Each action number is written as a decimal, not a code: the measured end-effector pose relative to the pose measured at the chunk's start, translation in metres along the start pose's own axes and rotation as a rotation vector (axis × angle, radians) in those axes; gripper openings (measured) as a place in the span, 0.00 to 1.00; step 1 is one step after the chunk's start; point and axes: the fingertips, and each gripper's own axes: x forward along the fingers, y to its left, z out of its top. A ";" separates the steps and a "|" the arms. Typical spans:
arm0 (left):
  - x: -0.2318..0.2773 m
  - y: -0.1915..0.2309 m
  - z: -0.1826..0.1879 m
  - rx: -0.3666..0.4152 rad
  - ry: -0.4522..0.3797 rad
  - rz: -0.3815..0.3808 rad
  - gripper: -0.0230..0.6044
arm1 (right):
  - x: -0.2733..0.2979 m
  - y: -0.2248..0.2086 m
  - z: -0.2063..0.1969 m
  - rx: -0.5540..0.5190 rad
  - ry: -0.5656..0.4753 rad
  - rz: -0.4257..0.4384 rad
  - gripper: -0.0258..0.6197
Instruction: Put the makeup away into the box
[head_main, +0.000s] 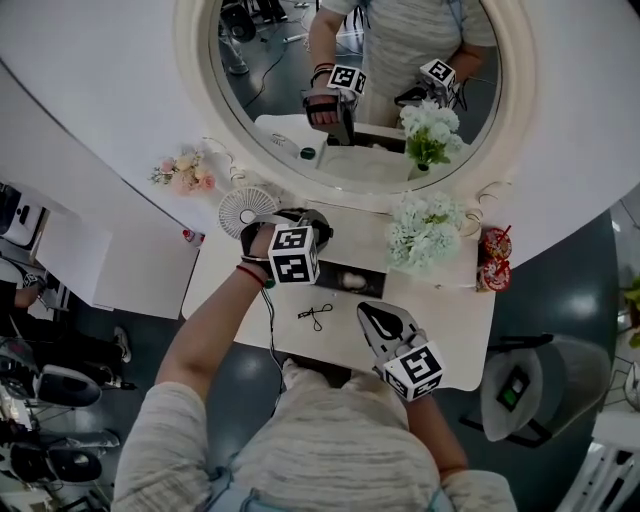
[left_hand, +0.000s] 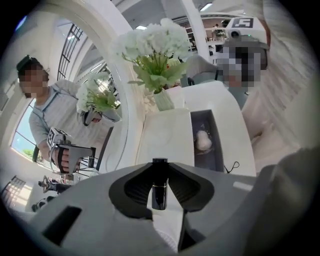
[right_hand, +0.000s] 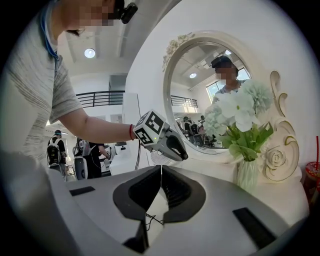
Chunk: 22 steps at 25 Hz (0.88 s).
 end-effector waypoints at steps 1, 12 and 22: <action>-0.004 -0.005 0.001 -0.009 -0.008 0.002 0.20 | 0.001 0.001 0.000 -0.002 0.001 0.006 0.06; -0.007 -0.061 -0.013 -0.079 -0.018 -0.041 0.20 | 0.006 0.017 -0.001 -0.019 0.024 0.054 0.06; 0.015 -0.091 -0.023 -0.097 0.007 -0.097 0.20 | 0.003 0.023 -0.004 -0.025 0.030 0.052 0.06</action>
